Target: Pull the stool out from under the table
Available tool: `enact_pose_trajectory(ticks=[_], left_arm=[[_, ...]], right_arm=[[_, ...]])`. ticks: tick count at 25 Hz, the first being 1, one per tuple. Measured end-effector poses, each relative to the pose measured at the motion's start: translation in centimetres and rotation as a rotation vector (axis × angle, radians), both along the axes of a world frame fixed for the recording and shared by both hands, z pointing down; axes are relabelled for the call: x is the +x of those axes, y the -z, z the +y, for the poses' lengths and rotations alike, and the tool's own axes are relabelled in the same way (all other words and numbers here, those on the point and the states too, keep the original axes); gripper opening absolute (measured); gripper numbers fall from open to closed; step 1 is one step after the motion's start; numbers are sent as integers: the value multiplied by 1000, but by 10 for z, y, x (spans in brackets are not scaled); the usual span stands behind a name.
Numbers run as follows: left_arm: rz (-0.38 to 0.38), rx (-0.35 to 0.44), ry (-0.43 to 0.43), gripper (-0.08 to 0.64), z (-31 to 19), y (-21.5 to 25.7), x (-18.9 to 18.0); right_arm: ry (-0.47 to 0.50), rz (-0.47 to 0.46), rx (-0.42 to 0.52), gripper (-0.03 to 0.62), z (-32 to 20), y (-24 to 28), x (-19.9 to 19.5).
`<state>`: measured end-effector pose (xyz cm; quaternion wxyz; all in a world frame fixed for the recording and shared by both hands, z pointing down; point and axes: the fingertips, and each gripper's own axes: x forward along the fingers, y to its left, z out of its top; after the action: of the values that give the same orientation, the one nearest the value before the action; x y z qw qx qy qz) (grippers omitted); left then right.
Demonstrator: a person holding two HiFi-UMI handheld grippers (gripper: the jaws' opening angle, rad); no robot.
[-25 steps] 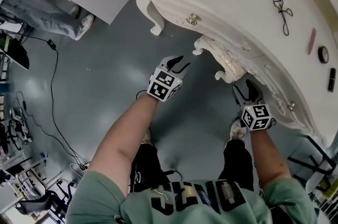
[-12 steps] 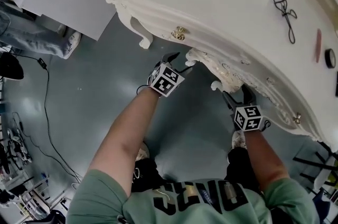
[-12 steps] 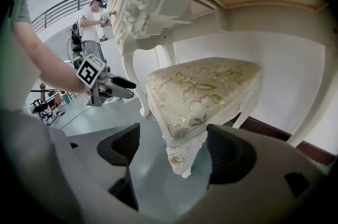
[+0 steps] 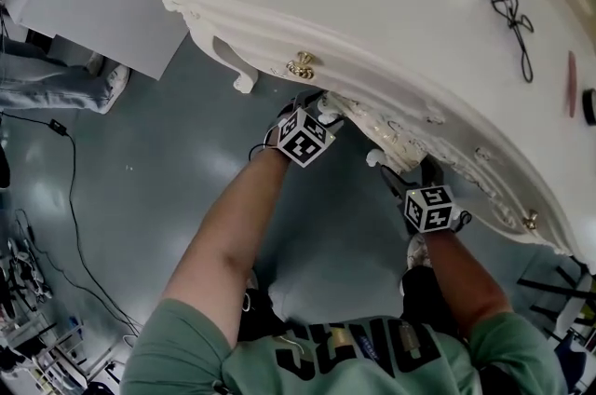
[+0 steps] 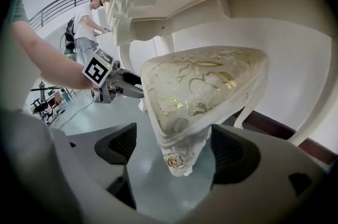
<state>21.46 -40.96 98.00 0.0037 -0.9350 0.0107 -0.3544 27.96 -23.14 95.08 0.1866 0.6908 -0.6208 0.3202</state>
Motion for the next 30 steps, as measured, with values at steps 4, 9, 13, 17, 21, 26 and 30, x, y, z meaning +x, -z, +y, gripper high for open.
enact_pose_trajectory(ticks=[4, 9, 13, 17, 21, 26, 30], left_arm=[[-19, 10, -10, 328, -5, -8, 9], [-20, -23, -33, 281, 1, -6, 10], [-53, -22, -21, 270, 3, -5, 6], [-59, -46, 13, 268, 11, -9, -9], [-59, -54, 36, 268, 17, -9, -25], [-68, -72, 62, 267, 31, -9, -51], [-67, -81, 86, 268, 40, -9, -72]], right_arm=[[1, 20, 14, 414, -6, -5, 0], [-49, 46, -21, 300, 3, -7, 19], [-69, 17, -26, 272, 7, -7, 16], [-33, 28, -30, 270, 12, -7, 8], [-13, 30, -31, 270, 16, -8, -3], [8, 25, -44, 270, 27, -8, -25], [20, 22, -45, 270, 35, -9, -42]])
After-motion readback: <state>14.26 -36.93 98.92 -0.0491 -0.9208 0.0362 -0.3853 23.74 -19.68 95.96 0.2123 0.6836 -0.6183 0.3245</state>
